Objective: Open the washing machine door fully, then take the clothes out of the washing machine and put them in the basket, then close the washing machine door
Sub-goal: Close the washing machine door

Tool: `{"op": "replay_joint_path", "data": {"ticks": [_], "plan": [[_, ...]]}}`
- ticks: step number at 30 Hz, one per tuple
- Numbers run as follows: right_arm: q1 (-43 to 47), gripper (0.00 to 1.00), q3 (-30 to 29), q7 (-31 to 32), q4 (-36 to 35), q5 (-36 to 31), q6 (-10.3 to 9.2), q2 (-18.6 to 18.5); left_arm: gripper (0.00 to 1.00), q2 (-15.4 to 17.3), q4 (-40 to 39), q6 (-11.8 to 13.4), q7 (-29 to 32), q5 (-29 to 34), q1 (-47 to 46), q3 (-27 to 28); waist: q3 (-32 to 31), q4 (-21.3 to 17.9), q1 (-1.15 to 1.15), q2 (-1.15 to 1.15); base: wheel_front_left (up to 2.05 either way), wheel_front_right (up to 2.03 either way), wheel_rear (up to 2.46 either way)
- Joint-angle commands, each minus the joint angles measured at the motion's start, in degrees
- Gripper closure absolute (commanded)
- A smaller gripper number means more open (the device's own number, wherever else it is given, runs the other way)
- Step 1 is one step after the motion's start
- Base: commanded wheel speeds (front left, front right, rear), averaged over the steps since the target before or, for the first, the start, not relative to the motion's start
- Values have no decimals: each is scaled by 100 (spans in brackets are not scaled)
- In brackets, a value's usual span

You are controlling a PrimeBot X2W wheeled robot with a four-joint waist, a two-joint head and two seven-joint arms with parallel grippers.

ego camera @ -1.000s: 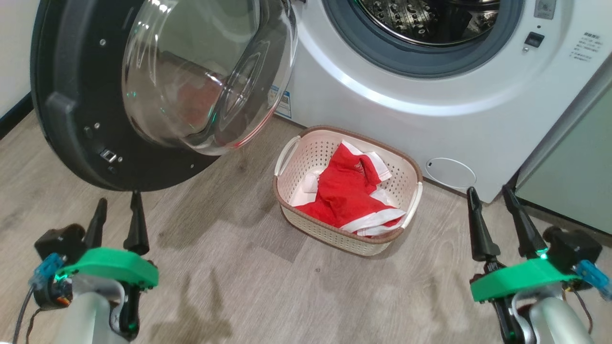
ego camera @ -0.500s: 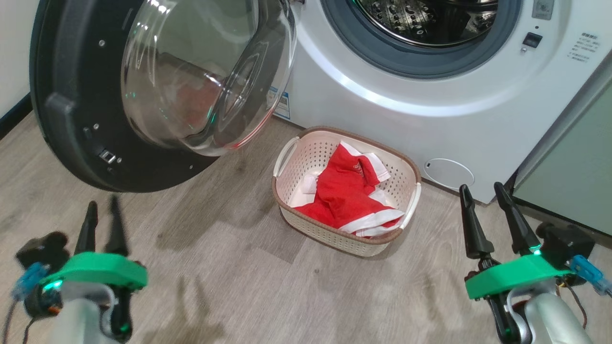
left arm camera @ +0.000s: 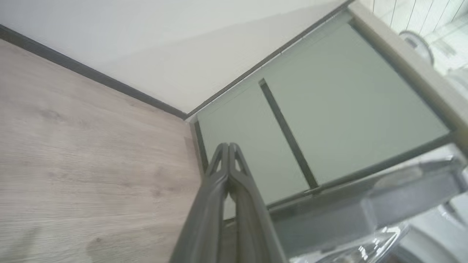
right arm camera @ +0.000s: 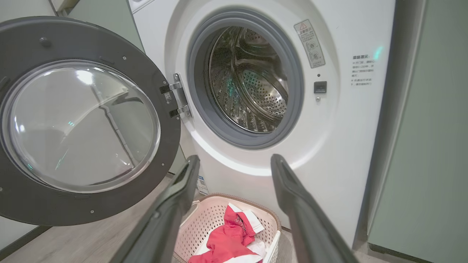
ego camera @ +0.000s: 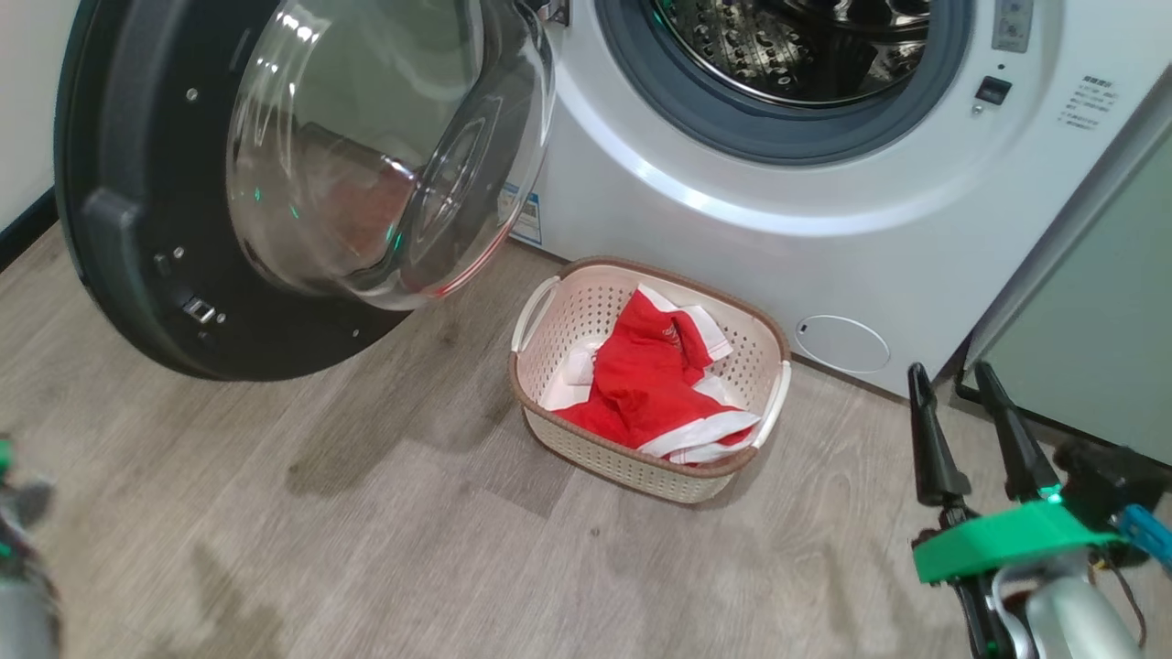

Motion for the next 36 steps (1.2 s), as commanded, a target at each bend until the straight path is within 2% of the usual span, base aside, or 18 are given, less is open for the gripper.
{"op": "replay_joint_path", "data": {"ticks": [1,5,9,16,25,36], "plan": [[5,0,64,-53,-203,-21,-3,-20,100,400,95,41,333,-297,-529,297,-18,-19,0,0,0,0,0],[115,0,-5,-53,-246,-54,-3,16,100,828,875,382,1225,-1033,-1361,664,-52,-51,0,0,0,0,0],[203,0,-76,-53,-269,-76,-3,40,100,1183,1517,700,1929,-1348,-2050,716,-91,-83,0,0,0,0,0],[322,0,-162,-53,-302,-99,-3,28,100,1335,2164,1019,2546,-1488,-2855,578,-142,-106,0,0,0,0,0],[548,0,-338,-53,-375,-138,-3,20,100,1230,2707,1090,2990,-1303,-3600,119,-250,-181,0,0,0,0,0],[650,0,-335,-53,-422,-179,-3,-29,100,1190,3218,806,2857,-1131,-3719,-97,-189,-535,0,0,0,0,0]]}}
